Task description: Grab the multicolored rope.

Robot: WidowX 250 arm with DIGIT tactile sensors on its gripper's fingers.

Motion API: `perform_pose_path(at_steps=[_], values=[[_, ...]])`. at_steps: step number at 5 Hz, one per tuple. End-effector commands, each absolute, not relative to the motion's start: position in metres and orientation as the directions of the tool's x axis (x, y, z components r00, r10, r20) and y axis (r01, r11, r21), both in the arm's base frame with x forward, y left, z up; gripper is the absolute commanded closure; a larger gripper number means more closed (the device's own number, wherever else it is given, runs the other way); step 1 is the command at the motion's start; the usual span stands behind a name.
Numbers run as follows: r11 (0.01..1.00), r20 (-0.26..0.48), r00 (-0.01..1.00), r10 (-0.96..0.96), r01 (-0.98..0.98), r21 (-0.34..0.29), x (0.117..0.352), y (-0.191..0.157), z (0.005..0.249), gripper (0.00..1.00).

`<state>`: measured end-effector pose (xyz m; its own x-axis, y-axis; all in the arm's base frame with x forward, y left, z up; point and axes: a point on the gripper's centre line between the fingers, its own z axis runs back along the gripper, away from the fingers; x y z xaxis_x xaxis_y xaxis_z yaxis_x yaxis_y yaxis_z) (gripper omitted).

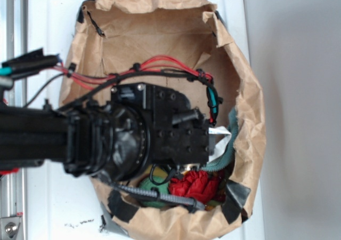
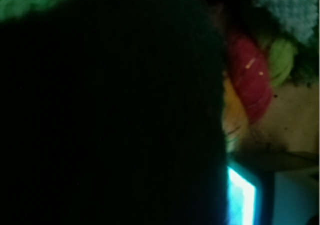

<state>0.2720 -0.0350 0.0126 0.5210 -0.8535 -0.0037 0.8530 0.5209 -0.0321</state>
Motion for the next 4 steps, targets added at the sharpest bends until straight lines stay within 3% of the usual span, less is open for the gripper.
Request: perform_pose_path(at_steps=[1, 2, 4], values=[[0.502, 0.025, 0.501, -0.865, 0.865, 0.004, 0.274, -0.050, 0.009, 1.00], [0.517, 0.044, 0.516, -0.856, 0.856, 0.014, 0.275, -0.044, 0.017, 1.00], [0.641, 0.157, 0.629, -0.761, 0.766, 0.039, 0.279, -0.011, 0.064, 1.00]])
